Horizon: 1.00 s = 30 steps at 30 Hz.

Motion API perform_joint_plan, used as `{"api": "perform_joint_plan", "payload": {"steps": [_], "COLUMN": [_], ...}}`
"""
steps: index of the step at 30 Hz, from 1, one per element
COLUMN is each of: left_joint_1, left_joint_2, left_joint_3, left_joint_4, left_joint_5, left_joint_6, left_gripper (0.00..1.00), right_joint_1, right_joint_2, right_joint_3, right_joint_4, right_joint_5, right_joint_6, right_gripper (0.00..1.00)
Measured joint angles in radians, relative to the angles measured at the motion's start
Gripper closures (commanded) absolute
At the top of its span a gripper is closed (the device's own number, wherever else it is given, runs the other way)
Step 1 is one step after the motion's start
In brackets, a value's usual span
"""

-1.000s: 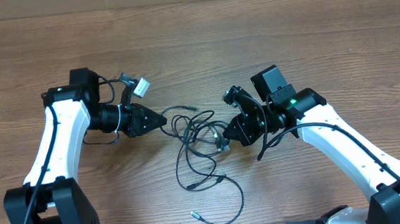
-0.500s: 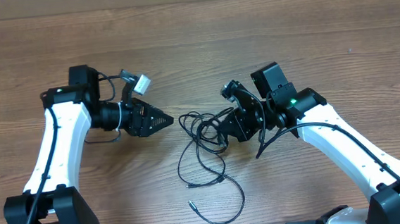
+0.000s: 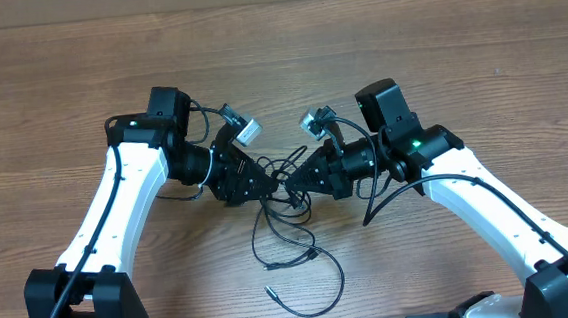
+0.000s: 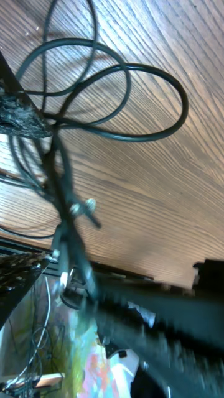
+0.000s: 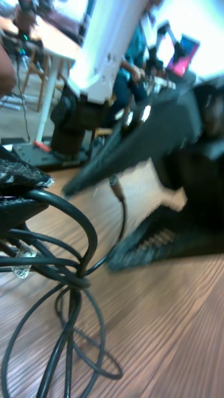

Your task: Untangle cables

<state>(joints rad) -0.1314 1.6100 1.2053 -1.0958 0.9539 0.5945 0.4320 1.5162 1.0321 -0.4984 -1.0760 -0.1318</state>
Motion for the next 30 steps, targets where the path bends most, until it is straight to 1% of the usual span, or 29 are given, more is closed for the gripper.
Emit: {"api": "perform_joint_plan", "payload": {"steps": [5, 7, 8, 10, 12, 13, 15, 18, 20, 22, 26, 30], "left_joint_1": [0.000, 0.000, 0.000, 0.000, 0.000, 0.000, 0.000, 0.000, 0.000, -0.005, -0.031, -0.063], "left_joint_2": [0.000, 0.000, 0.000, 0.000, 0.000, 0.000, 0.000, 0.000, 0.000, 0.000, 0.011, 0.062], "left_joint_3": [0.000, 0.000, 0.000, 0.000, 0.000, 0.000, 0.000, 0.000, 0.000, 0.000, 0.001, 0.002], "left_joint_4": [0.001, 0.002, 0.002, 0.003, 0.003, 0.003, 0.004, 0.009, 0.028, 0.053, 0.104, 0.140], "left_joint_5": [-0.028, -0.050, -0.061, -0.079, -0.100, -0.101, -0.108, -0.115, -0.122, -0.135, -0.175, -0.195], "left_joint_6": [0.000, -0.004, -0.011, -0.019, -0.029, -0.032, -0.042, -0.045, -0.055, -0.072, -0.121, -0.150], "left_gripper": [0.42, 0.42, 0.42, 0.41, 0.37, 0.37, 0.36, 0.35, 0.35, 0.32, 0.31, 0.34], "right_joint_1": [0.000, 0.000, 0.000, 0.002, 0.002, 0.001, 0.000, 0.000, 0.000, 0.000, 0.000, 0.000], "right_joint_2": [0.000, 0.000, 0.000, 0.000, 0.000, 0.000, 0.000, 0.000, 0.000, 0.000, 0.000, 0.000], "right_joint_3": [0.000, 0.000, 0.000, 0.000, 0.000, 0.000, 0.000, 0.000, 0.000, 0.000, 0.000, 0.000], "right_joint_4": [0.011, -0.001, -0.020, -0.073, -0.167, -0.182, -0.237, -0.266, -0.275, -0.281, -0.280, -0.280], "right_joint_5": [-0.057, -0.026, 0.026, 0.166, 0.417, 0.466, 0.631, 0.762, 0.805, 0.825, 0.829, 0.829], "right_joint_6": [0.001, 0.010, 0.031, 0.091, 0.204, 0.227, 0.294, 0.355, 0.370, 0.388, 0.401, 0.406], "right_gripper": [0.96, 0.96, 0.94, 0.73, 0.72, 0.66, 0.53, 0.41, 0.37, 0.32, 0.31, 0.30]}}
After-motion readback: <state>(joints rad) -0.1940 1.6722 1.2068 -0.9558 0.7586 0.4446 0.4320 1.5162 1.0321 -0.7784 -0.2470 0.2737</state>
